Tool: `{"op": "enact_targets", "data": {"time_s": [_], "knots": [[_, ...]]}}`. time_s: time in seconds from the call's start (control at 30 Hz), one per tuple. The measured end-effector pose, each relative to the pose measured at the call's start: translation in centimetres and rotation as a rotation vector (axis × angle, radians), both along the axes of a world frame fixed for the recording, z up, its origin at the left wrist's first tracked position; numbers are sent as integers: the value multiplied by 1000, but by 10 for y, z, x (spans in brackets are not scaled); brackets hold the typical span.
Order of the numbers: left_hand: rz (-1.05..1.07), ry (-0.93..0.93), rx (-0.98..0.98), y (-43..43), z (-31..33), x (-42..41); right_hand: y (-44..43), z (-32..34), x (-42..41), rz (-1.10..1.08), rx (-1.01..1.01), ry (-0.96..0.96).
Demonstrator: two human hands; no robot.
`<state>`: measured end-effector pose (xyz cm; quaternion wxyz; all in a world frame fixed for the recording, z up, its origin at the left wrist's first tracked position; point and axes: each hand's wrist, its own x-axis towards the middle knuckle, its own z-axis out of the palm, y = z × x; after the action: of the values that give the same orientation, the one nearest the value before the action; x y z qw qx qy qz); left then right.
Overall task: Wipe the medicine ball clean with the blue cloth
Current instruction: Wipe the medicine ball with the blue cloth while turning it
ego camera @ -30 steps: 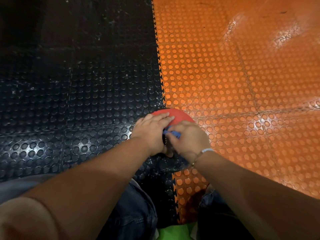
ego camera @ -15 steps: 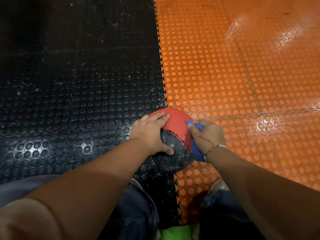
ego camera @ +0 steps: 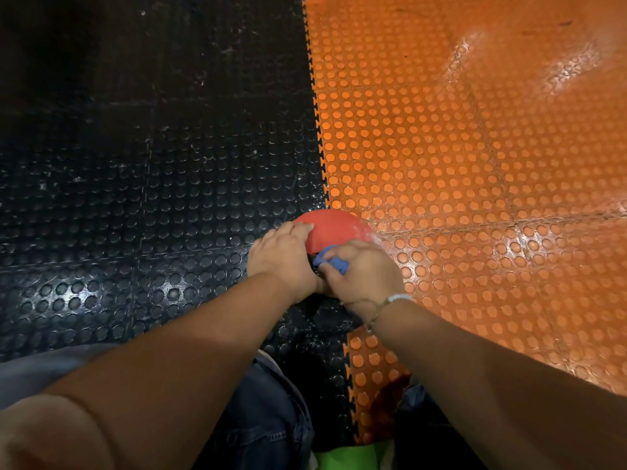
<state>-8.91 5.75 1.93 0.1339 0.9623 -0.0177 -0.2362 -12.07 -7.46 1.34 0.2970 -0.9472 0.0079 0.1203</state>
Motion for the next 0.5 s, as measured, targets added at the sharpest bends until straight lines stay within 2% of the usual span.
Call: {"op": "enact_targets", "data": {"time_s": [0.1, 0.17, 0.23, 0.33, 0.43, 0.5], "knots": [[22, 48, 79, -1, 6, -3, -24, -6, 10, -349, 188, 68], [76, 66, 98, -3, 8, -4, -36, -11, 11, -486, 164, 122], [127, 88, 113, -5, 10, -5, -31, -11, 4, -376, 85, 79], [156, 161, 152, -8, 16, -5, -15, -6, -6, -200, 150, -1], [197, 276, 128, -7, 22, 1, -21, -4, -2, -301, 280, 66], [169, 257, 73, -6, 25, 5, -26, -2, 1, -363, 370, 149]]}}
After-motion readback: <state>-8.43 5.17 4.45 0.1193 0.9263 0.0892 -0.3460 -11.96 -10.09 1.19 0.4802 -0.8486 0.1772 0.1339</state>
